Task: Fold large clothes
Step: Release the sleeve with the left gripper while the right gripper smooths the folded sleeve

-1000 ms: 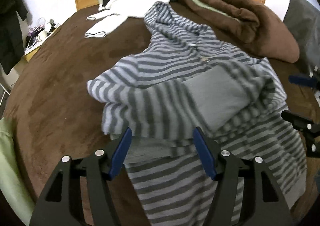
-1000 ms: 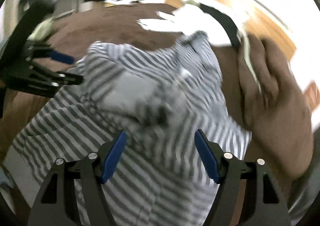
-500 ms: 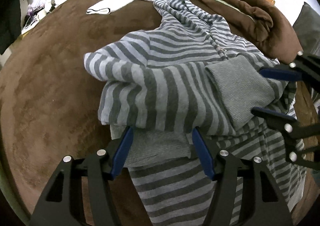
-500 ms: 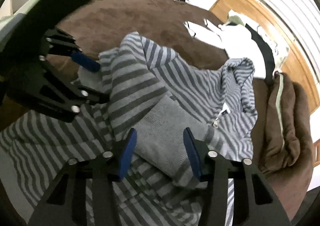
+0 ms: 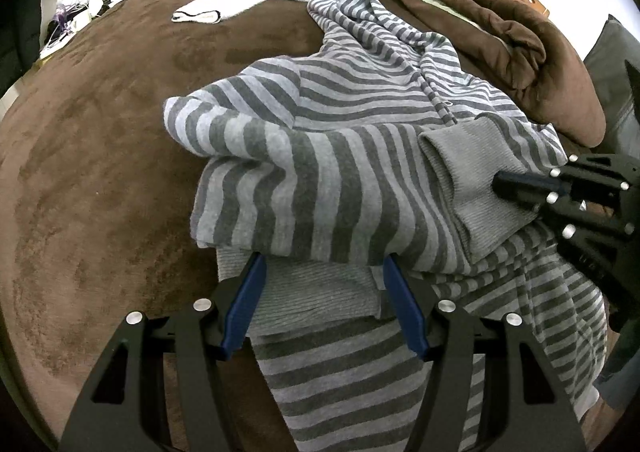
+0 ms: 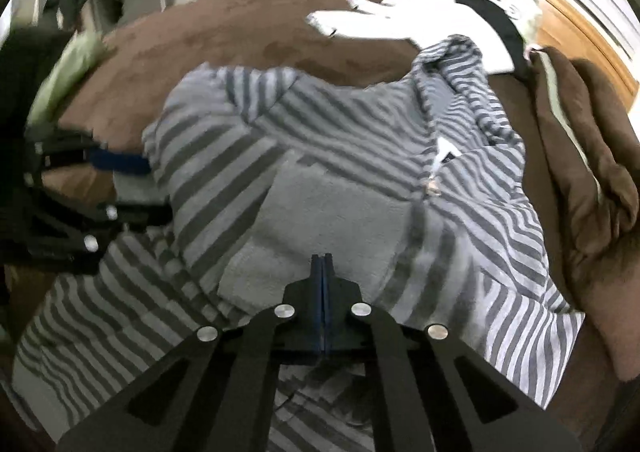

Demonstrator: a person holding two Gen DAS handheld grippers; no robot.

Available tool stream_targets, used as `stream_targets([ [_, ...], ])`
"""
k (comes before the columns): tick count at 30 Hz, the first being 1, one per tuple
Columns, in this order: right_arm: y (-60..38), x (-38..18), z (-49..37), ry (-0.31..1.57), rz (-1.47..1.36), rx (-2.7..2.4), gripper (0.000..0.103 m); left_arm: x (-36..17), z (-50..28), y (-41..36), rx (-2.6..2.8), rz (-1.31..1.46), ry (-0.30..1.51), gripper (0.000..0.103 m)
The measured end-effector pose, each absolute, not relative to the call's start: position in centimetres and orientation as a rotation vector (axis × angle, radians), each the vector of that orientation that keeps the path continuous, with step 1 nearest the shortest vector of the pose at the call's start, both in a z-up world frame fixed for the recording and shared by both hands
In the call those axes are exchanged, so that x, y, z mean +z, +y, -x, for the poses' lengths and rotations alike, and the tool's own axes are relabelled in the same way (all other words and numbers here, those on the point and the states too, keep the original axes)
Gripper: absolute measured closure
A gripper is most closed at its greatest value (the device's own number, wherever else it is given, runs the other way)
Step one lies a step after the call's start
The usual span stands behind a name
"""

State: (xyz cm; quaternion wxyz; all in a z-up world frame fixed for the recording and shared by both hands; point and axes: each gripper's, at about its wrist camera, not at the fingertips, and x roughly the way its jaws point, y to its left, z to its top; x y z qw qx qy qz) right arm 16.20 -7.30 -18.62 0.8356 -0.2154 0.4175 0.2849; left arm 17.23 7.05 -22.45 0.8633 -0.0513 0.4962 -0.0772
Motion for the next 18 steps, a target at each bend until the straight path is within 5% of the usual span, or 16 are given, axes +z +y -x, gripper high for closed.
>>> stream_targets([
  [6,-11.1,-15.2,-16.4,0.865,0.267,0.585,0.099,-22.4,-17.3,7.0,-0.159,0.102,1.042,0.042],
  [10,-8.9,-15.6,-14.7,0.863,0.421,0.687,0.063,-22.4,-17.3,6.9,-0.160,0.092,1.047,0.042],
  [18,-4.0,-18.9,-12.6,0.830,0.785,0.753,0.055,-22.3,-17.4,6.9,-0.157,0.093,1.051,0.042],
])
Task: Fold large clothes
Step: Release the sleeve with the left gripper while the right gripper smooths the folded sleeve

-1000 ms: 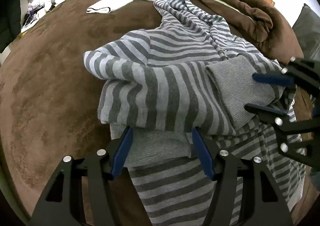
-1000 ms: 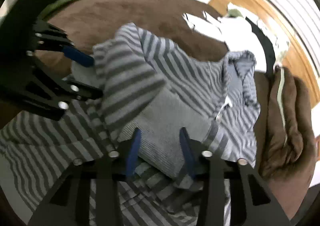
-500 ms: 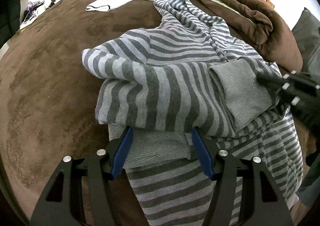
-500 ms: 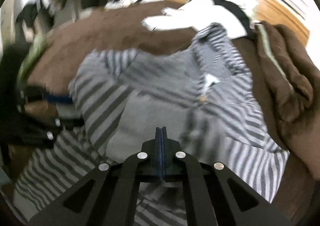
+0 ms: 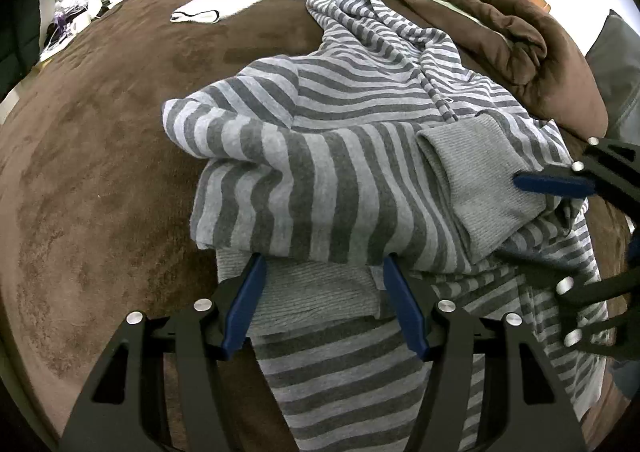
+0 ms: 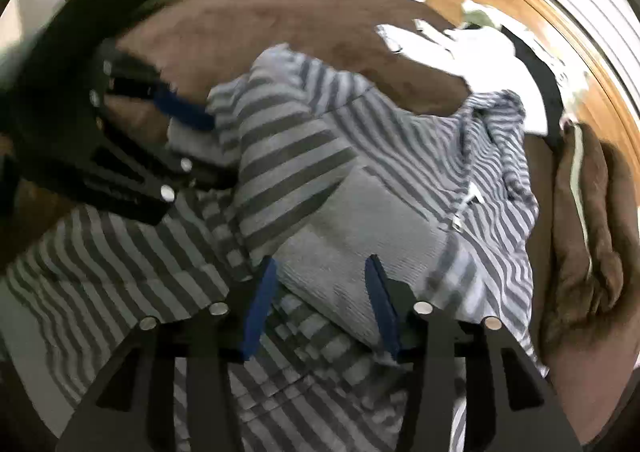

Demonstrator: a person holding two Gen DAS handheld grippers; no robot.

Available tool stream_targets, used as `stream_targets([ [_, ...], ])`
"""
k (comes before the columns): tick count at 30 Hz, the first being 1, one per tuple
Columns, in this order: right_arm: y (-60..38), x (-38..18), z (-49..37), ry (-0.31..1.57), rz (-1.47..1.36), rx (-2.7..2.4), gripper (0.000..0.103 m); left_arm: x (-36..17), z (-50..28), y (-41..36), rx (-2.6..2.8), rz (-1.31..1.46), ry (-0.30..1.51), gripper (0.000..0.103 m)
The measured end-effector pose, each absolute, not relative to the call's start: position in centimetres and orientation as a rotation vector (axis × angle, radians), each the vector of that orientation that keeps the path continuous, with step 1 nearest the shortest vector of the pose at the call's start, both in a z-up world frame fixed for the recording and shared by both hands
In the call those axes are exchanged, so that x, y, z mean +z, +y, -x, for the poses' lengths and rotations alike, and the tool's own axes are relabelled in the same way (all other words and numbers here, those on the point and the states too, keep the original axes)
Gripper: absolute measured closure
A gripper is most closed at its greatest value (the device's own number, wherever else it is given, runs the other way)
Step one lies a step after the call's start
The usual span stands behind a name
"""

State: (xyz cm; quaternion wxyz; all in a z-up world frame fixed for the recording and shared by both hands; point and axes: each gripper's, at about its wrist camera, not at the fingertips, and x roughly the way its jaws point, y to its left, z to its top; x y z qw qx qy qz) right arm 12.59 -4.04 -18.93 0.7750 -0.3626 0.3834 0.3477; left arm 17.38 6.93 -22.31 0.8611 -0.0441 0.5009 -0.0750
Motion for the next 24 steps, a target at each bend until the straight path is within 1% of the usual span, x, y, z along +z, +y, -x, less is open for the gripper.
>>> stream_targets([
  [3,-3.4,-20.7,-13.0,0.856,0.858,0.738,0.056,-22.4,-17.4,7.0,-0.157,0.096,1.050,0.042],
  [4,-3.4,-21.3,-13.2,0.870,0.860,0.736,0.057,-22.5,-17.4,6.9,-0.159,0.094,1.052,0.041],
  [5,-3.5,-21.6,-13.4,0.881,0.849,0.737,0.067,-22.5,-17.4,6.8,-0.159,0.087,1.053,0.041],
  [6,-3.7,-21.7,-13.9,0.904,0.801,0.738,0.074,-22.6,-17.4,6.8,-0.159,0.082,1.053,0.041],
  [7,-3.8,-21.7,-14.4,0.920,0.755,0.737,0.086,-22.6,-17.4,6.7,-0.158,0.079,1.053,0.041],
  [8,-4.1,-21.5,-14.8,0.928,0.699,0.726,0.090,-22.6,-17.4,6.7,-0.158,0.079,1.053,0.041],
  [11,-5.2,-20.6,-15.6,0.928,0.577,0.697,0.092,-22.6,-17.5,6.8,-0.159,0.086,1.053,0.041],
  [16,-8.2,-17.8,-16.4,0.870,0.430,0.618,0.092,-22.6,-17.5,6.7,-0.154,0.080,1.055,0.041],
  [20,-12.8,-15.4,-16.7,0.834,0.292,0.510,0.092,-22.5,-17.6,6.5,-0.148,0.080,1.057,0.041],
  [24,-17.7,-14.3,-16.8,0.832,0.166,0.399,0.092,-22.4,-17.5,6.4,-0.139,0.079,1.058,0.041],
])
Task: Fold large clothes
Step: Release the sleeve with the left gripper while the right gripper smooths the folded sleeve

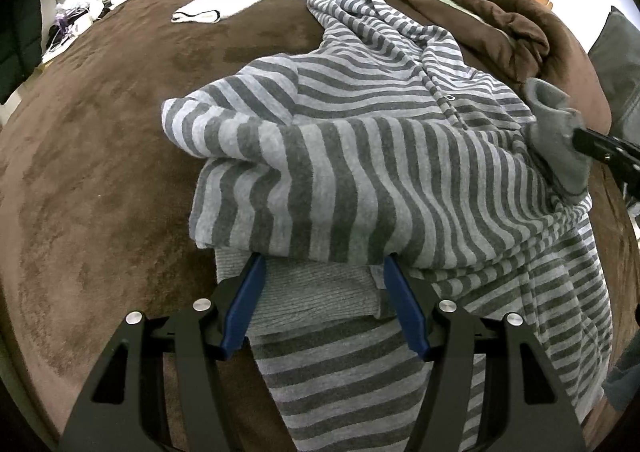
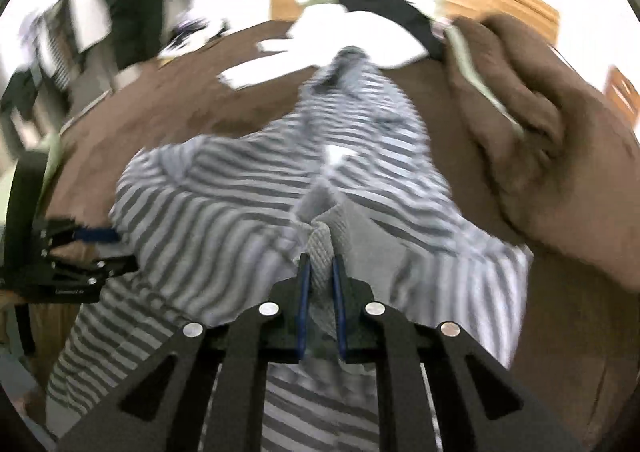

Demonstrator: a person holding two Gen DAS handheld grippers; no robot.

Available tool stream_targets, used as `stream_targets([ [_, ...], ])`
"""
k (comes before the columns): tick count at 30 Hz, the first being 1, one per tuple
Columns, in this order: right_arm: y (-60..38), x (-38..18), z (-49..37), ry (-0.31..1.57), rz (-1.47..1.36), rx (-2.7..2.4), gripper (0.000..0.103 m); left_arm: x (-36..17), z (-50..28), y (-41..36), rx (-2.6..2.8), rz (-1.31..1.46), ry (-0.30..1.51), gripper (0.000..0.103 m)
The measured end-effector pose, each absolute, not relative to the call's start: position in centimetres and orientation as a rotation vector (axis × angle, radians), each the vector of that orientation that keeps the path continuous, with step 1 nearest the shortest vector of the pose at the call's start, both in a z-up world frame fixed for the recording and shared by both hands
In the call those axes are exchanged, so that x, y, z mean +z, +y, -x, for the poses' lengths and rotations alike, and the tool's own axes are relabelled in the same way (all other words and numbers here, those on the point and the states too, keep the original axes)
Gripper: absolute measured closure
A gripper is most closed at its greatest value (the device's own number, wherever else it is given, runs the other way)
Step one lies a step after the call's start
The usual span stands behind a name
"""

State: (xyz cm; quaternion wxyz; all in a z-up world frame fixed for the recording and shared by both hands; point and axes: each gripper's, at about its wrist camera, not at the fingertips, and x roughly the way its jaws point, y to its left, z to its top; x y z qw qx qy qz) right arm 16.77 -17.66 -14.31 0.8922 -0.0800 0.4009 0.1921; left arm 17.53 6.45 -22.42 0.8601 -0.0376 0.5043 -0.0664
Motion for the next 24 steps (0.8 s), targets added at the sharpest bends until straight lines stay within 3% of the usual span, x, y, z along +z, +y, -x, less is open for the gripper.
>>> stream_targets([
  [14,-30.6,-19.3,-16.8,0.937,-0.104,0.071,0.092,-20.6,-16.8,5.9,-0.121,0.091,1.020,0.041],
  [24,-31.3,-21.6,-17.4,0.973,-0.106,0.083,0.089,-22.5,-16.7,4.9,-0.115,0.088,1.070,0.041],
])
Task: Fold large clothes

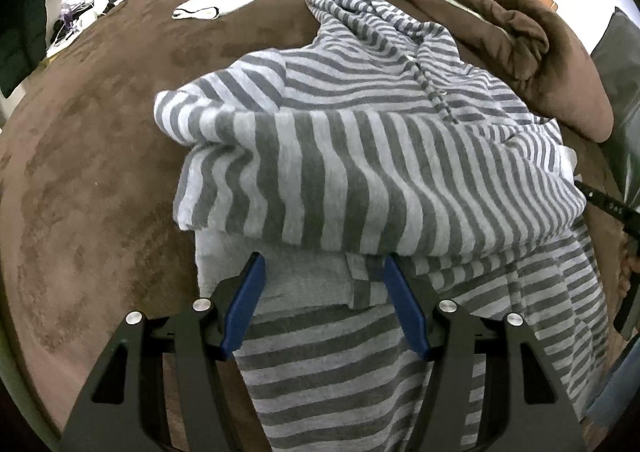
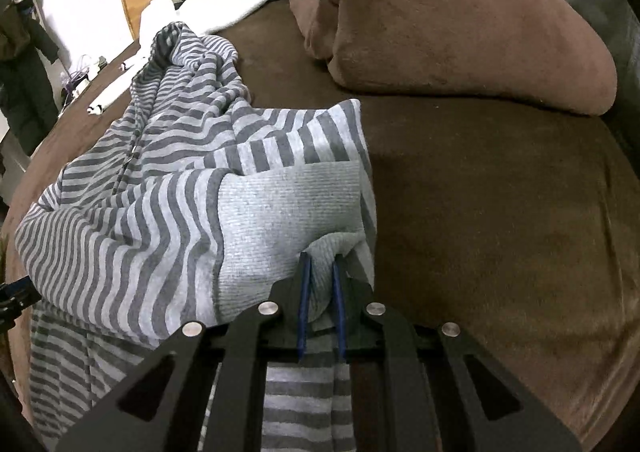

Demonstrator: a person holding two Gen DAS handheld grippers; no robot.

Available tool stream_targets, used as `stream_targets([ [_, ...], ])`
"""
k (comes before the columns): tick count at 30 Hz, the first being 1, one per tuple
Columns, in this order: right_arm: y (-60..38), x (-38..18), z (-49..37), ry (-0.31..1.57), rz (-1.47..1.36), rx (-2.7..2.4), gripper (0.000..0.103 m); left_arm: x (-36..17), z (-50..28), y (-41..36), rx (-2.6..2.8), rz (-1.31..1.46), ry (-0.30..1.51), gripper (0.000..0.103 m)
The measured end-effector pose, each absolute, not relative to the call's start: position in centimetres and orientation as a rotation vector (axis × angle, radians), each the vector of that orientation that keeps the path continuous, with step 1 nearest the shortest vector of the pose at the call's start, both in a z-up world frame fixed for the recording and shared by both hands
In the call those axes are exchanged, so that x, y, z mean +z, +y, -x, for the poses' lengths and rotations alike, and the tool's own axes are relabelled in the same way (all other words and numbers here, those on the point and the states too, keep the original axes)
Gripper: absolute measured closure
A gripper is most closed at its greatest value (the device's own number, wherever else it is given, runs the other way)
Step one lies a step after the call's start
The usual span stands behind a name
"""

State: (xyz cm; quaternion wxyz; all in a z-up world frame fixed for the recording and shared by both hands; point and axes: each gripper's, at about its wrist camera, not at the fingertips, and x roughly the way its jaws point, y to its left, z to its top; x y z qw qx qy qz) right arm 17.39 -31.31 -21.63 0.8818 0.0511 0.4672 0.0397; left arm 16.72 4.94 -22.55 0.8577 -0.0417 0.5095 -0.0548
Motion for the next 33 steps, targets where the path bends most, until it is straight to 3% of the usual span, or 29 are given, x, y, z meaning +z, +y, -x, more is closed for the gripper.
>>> stream_targets([
  [3,-31.3,-20.7,-17.4,0.974,-0.105,0.083,0.083,-22.4,-16.5,5.0,-0.114,0.097,1.061,0.041],
  [5,-31.3,-19.2,-16.9,0.943,-0.109,0.110,0.063,-21.9,-16.1,5.2,-0.117,0.109,1.046,0.041],
  [8,-30.7,-17.7,-16.8,0.906,-0.088,0.150,0.051,-21.1,-15.4,5.3,-0.121,0.114,1.022,0.038],
  [16,-29.7,-18.9,-21.3,0.942,-0.060,0.137,0.050,-20.7,-14.9,6.0,-0.114,0.114,1.020,0.038],
  [18,-29.9,-20.0,-22.3,0.971,-0.073,0.137,0.060,-20.7,-14.9,6.3,-0.108,0.117,1.017,0.038],
  [20,-29.9,-21.0,-22.8,1.004,-0.080,0.145,0.094,-20.7,-14.9,6.5,-0.103,0.126,1.012,0.038],
  [28,-30.4,-20.7,-22.1,0.945,-0.034,0.094,0.102,-20.8,-15.1,7.5,-0.080,0.159,0.977,0.038],
  [33,-33.2,-21.7,-22.4,0.982,-0.057,0.007,0.102,-21.8,-15.4,8.1,-0.085,0.173,0.997,0.037],
])
